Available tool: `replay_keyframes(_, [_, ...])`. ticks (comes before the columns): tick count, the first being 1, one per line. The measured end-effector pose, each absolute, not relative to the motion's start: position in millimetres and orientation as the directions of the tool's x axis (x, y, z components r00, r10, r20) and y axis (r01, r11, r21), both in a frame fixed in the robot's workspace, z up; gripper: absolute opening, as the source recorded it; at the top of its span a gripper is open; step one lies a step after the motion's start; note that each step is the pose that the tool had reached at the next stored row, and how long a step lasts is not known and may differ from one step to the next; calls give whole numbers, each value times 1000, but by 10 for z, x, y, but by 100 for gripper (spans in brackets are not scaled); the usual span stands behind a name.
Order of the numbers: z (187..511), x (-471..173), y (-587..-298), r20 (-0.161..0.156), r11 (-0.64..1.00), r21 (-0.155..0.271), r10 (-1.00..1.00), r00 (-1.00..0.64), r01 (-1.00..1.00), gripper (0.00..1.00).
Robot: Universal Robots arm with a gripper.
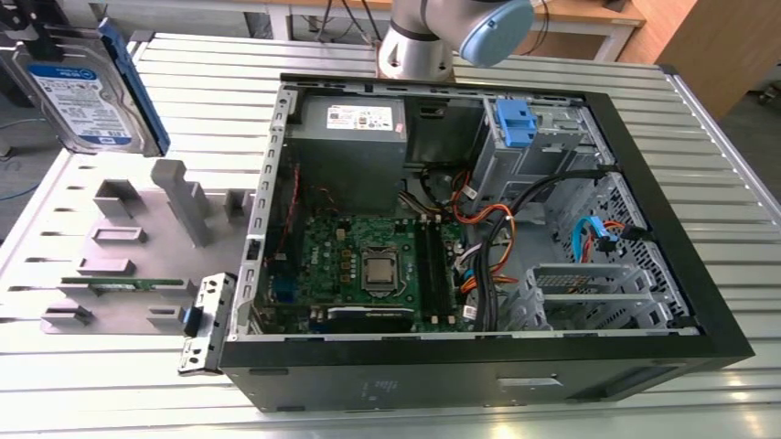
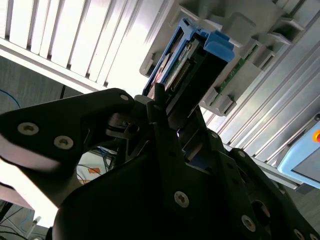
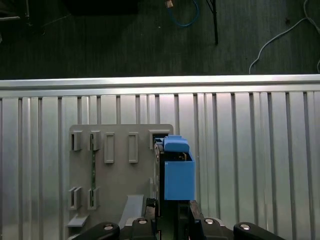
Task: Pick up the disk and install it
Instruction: 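Pick up the disk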
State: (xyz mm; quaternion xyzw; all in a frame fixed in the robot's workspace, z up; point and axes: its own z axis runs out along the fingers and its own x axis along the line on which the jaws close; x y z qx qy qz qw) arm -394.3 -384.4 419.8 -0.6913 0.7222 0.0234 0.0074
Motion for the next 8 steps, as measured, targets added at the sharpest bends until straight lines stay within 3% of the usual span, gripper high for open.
replay_keyframes(8, [4348,-3944,-3844,-43,43,23,-998,-44,-999,35])
